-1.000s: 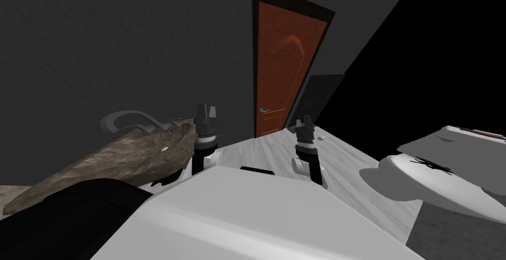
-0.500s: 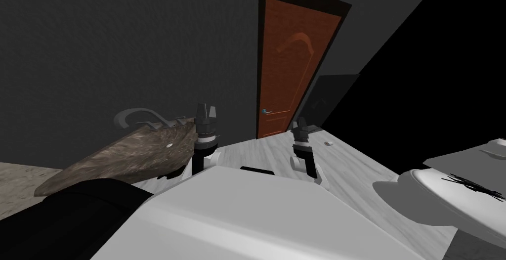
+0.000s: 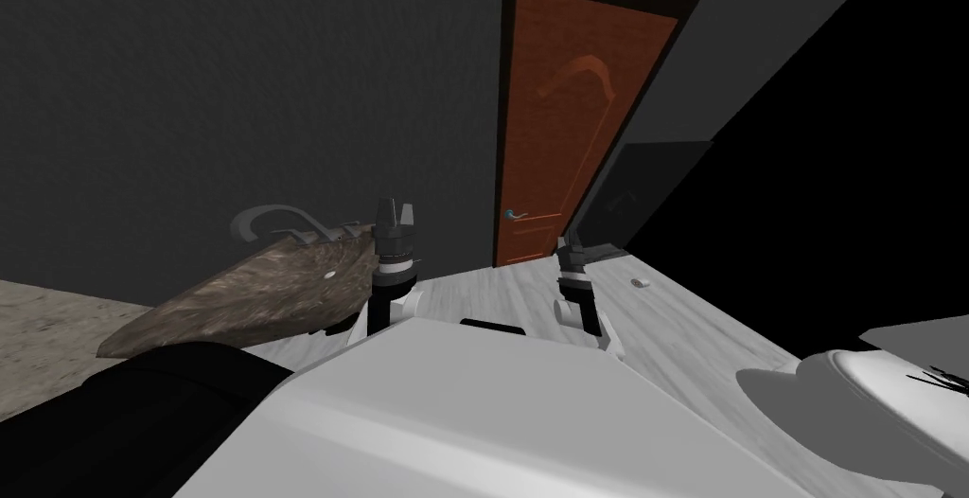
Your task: Pull the door open
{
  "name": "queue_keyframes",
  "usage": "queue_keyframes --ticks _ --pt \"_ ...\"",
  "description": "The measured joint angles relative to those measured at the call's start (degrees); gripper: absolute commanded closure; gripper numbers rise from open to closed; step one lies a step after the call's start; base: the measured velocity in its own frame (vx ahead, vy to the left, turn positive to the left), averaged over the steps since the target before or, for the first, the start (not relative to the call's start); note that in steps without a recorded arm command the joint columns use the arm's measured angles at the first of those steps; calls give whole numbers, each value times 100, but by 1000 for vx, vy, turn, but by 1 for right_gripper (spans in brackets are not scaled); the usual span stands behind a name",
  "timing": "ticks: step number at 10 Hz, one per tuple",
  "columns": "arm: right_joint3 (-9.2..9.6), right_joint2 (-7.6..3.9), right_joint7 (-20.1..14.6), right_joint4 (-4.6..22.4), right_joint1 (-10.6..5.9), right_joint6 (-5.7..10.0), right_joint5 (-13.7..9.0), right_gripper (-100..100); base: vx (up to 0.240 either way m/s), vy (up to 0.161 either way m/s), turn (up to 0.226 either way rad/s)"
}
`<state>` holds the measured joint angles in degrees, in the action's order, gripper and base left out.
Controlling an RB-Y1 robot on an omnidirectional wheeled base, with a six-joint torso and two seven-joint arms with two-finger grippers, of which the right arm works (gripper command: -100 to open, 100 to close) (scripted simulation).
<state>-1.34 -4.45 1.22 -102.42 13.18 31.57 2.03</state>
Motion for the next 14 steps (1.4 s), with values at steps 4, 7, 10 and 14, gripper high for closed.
queue_keyframes --ticks 4,7,10,14 --pt "-70 -77 -69 545 -224 83 -46 -100 45 -29 94" --pt "-110 -113 -117 1016 -406 136 -76 -100 56 -42 135" --pt "-178 -182 -173 1529 -639 187 -119 -100 37 -29 92" --pt "-240 -256 -242 2057 -846 218 -164 -100 37 -34 99"
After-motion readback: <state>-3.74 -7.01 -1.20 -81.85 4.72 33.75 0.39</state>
